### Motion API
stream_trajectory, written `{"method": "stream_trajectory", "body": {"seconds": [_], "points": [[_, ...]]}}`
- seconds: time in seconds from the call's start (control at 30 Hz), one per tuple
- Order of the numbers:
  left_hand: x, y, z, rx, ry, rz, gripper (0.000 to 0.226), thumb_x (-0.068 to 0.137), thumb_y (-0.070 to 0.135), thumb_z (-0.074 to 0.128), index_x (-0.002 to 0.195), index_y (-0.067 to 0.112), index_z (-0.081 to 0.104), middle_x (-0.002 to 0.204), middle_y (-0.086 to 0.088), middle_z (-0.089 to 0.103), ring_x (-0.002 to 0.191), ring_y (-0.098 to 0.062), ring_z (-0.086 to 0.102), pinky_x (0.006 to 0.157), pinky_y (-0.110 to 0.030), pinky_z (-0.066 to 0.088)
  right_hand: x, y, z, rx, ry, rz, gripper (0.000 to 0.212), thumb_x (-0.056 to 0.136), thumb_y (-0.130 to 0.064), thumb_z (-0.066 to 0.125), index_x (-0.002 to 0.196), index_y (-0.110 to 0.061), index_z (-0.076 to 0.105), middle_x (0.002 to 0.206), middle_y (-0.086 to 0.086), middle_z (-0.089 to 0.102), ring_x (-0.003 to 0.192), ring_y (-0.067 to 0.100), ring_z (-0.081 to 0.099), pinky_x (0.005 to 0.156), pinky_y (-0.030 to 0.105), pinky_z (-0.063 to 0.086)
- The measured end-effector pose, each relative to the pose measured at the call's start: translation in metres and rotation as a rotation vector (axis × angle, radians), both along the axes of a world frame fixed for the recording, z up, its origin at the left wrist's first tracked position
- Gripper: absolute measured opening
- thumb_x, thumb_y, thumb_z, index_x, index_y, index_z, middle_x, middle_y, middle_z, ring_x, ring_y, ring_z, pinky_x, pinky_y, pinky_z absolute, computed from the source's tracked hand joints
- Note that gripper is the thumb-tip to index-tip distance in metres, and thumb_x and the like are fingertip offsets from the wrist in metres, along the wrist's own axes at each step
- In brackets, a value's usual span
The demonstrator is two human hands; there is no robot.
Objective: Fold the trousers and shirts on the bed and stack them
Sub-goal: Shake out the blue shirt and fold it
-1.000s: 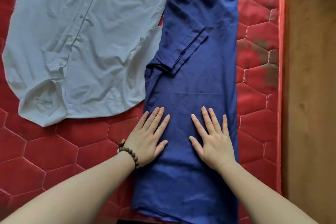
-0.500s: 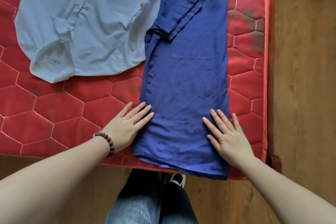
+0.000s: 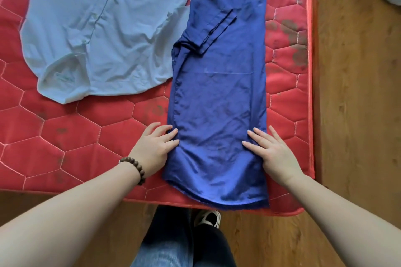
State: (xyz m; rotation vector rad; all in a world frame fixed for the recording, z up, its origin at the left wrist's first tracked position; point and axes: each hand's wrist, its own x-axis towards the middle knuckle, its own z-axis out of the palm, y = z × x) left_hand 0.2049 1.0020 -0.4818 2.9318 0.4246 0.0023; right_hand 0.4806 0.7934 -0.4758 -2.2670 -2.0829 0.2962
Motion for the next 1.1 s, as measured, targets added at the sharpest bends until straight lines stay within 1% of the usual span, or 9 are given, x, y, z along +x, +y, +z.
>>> {"method": "stream_trajectory", "body": {"seconds": [0.07, 0.17, 0.23, 0.33, 0.53, 0.63, 0.77, 0.97, 1.1], "points": [[0.008, 0.012, 0.008, -0.061, -0.05, 0.014, 0.043, 0.068, 0.007, 0.033, 0.078, 0.011, 0.074, 0.102, -0.005, 0.073, 0.104, -0.032, 0.065, 0.094, -0.052, 0.045, 0.006, 0.015, 0.006, -0.022, 0.123, -0.043, 0.052, 0.052, 0.021, 0.065, 0.096, -0.005, 0.076, 0.109, 0.017, 0.07, 0.103, 0.038, 0.065, 0.1, 0.063, 0.035], [0.022, 0.035, 0.023, -0.222, -0.03, 0.011, 0.036, 0.066, -0.001, 0.042, 0.085, 0.005, 0.073, 0.105, -0.008, 0.072, 0.109, -0.032, 0.063, 0.098, -0.048, 0.044, 0.023, 0.045, 0.023, -0.212, 0.345, -0.175, 0.045, 0.066, 0.016, 0.059, 0.1, -0.01, 0.075, 0.098, 0.007, 0.071, 0.099, 0.027, 0.065, 0.11, 0.033, 0.03], [0.039, 0.052, 0.034, -0.427, 0.028, 0.083, 0.028, 0.069, -0.003, 0.049, 0.086, 0.002, 0.07, 0.094, -0.014, 0.071, 0.1, -0.032, 0.064, 0.092, -0.041, 0.05, 0.038, 0.068, 0.038, -0.328, 0.51, -0.325, 0.039, 0.072, 0.007, 0.055, 0.097, -0.016, 0.075, 0.085, -0.006, 0.071, 0.085, 0.014, 0.063, 0.084, 0.012, 0.04], [0.079, 0.091, 0.049, -0.835, 0.084, 0.321, 0.01, 0.073, 0.009, 0.042, 0.065, 0.007, 0.048, 0.06, -0.008, 0.05, 0.062, -0.022, 0.05, 0.059, -0.034, 0.037, 0.068, 0.113, 0.058, -0.443, 0.866, -0.48, 0.029, 0.064, -0.007, 0.05, 0.08, -0.014, 0.073, 0.062, -0.014, 0.064, 0.06, 0.0, 0.054, 0.054, 0.014, 0.039], [0.157, 0.18, 0.033, -1.437, -0.248, 1.031, 0.037, 0.095, 0.008, 0.044, 0.067, 0.016, 0.067, 0.06, 0.002, 0.064, 0.061, -0.01, 0.058, 0.068, -0.029, 0.046, 0.136, 0.189, 0.042, -0.308, 1.343, -1.151, 0.037, 0.097, -0.006, 0.041, 0.067, -0.005, 0.061, 0.048, 0.0, 0.062, 0.037, 0.011, 0.057, 0.039, 0.016, 0.041], [0.165, 0.178, -0.002, -1.426, -0.174, 1.235, 0.015, 0.095, 0.015, 0.053, 0.094, 0.008, 0.067, 0.096, -0.012, 0.071, 0.089, -0.029, 0.065, 0.084, -0.042, 0.054, 0.133, 0.204, 0.011, -0.28, 1.326, -1.277, 0.023, 0.095, -0.023, 0.057, 0.082, -0.007, 0.066, 0.068, 0.004, 0.072, 0.06, 0.015, 0.068, 0.054, 0.021, 0.05], [0.151, 0.156, -0.018, -1.453, -0.195, 1.308, 0.017, 0.094, 0.018, 0.058, 0.088, 0.006, 0.069, 0.098, -0.016, 0.07, 0.065, -0.012, 0.068, 0.052, -0.02, 0.051, 0.124, 0.189, -0.009, -0.211, 1.154, -1.259, 0.023, 0.085, -0.031, 0.069, 0.086, -0.008, 0.071, 0.095, 0.015, 0.073, 0.092, 0.03, 0.068, 0.085, 0.044, 0.054], [0.138, 0.144, -0.006, -1.485, -0.115, 1.22, 0.017, 0.096, 0.024, 0.055, 0.093, 0.013, 0.067, 0.059, 0.012, 0.066, 0.045, 0.002, 0.055, 0.04, -0.011, 0.035, 0.108, 0.158, -0.011, -0.159, 1.196, -1.236, 0.024, 0.089, -0.03, 0.066, 0.093, -0.007, 0.072, 0.095, 0.009, 0.074, 0.097, 0.029, 0.068, 0.09, 0.048, 0.053], [0.128, 0.138, -0.003, -1.413, -0.018, 1.193, 0.022, 0.096, 0.026, 0.054, 0.104, 0.01, 0.067, 0.084, -0.001, 0.072, 0.067, -0.01, 0.059, 0.047, -0.018, 0.035, 0.097, 0.142, -0.008, -0.097, 1.095, -1.158, 0.01, 0.09, -0.019, 0.064, 0.089, -0.011, 0.07, 0.088, 0.003, 0.074, 0.085, 0.018, 0.065, 0.079, 0.037, 0.051]]}}
